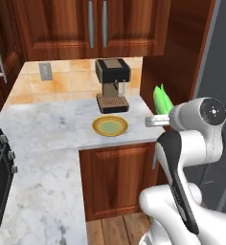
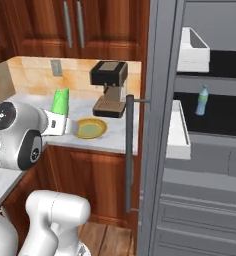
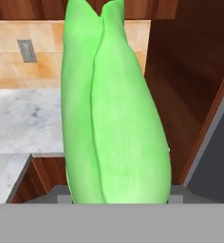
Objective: Pick corn from the fridge and place it on the plate on the counter.
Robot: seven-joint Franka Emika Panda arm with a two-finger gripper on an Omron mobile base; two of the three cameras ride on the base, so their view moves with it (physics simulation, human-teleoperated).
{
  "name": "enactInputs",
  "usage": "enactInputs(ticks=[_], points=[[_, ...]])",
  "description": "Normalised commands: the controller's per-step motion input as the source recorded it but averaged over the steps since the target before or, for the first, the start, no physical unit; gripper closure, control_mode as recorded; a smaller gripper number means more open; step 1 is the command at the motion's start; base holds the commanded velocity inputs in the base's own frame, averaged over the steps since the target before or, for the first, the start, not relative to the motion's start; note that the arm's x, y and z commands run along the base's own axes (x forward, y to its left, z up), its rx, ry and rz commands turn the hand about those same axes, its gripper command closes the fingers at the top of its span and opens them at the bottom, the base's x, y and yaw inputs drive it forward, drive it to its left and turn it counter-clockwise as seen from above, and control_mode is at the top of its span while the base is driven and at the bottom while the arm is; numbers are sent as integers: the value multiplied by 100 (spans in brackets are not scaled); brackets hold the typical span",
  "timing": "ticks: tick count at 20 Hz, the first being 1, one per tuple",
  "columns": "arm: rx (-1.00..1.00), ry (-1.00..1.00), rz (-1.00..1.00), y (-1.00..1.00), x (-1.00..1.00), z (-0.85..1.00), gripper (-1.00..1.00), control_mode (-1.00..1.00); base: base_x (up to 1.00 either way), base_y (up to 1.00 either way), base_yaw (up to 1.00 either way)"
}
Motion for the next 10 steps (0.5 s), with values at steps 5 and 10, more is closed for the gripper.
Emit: enactInputs(ticks=[5,10], points=[[0,0,0,0,0,0,100,100,47,37,0],[0,0,0,0,0,0,100,100,39,35,0]])
